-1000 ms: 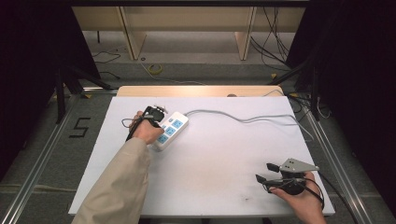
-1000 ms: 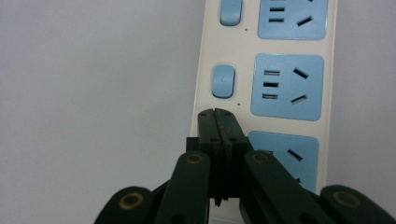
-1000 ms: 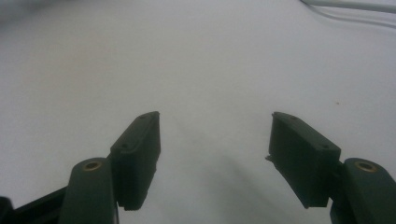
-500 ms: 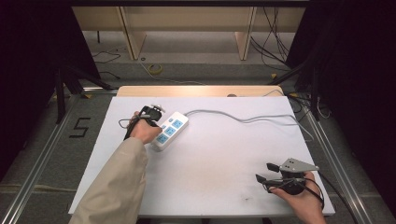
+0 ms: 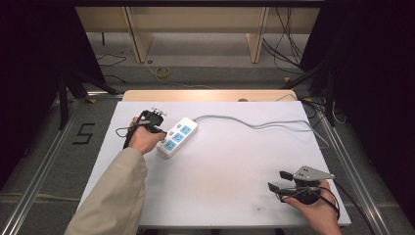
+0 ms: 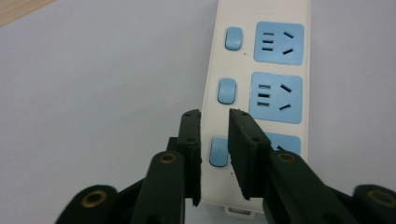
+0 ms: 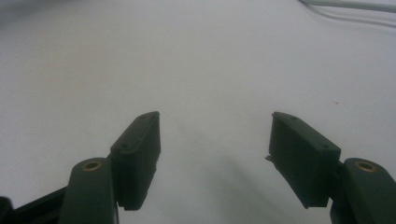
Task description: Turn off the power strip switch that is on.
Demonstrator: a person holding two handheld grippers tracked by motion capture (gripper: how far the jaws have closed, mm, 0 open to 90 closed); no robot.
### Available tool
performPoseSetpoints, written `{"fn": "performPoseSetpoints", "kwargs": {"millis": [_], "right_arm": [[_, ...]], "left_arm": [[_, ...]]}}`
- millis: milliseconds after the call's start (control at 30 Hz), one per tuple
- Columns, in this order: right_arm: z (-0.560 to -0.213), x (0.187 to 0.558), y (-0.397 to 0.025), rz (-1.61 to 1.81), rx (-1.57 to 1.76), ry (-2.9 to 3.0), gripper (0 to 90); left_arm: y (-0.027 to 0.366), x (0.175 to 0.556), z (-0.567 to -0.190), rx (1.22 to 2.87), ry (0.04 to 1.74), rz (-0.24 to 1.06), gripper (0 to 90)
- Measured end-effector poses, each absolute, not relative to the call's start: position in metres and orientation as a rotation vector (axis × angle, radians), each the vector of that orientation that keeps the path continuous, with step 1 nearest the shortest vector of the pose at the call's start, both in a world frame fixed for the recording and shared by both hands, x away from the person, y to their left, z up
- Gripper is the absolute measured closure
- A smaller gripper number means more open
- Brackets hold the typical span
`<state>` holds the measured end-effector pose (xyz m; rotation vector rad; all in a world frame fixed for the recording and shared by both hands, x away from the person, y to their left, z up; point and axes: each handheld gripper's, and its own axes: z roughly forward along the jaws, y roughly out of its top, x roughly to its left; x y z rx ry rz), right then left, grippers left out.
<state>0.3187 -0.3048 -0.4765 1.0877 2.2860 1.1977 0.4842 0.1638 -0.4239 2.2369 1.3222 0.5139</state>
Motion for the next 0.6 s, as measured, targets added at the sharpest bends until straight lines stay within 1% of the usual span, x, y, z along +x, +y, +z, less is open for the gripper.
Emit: {"fn": "performPoseSetpoints", "kwargs": {"millis": [100,200,300,400,600], "right_arm": [[-0.477,0.319,-0.305,1.198,1.087,2.287,34.9],[-0.477,0.319,-0.305,1.199,1.091,2.287,34.9],[-0.477,0.319,-0.305,1.198,1.085,2.288,34.9],[-0.477,0.319,-0.305,1.196,1.088,2.286,34.9],[-0.477,0.319,-0.305,1.199,1.090,2.287,34.9]], "left_arm": [[0.167,0.477,-0.421,2.171,1.293,0.488,62.4],[0.167,0.470,-0.420,2.160,1.255,0.529,55.1],[0.168,0.463,-0.420,2.140,1.268,0.569,46.5],[0.170,0.455,-0.418,2.111,1.277,0.571,36.3],[0.175,0.436,-0.418,2.064,1.208,0.610,30.3]]}}
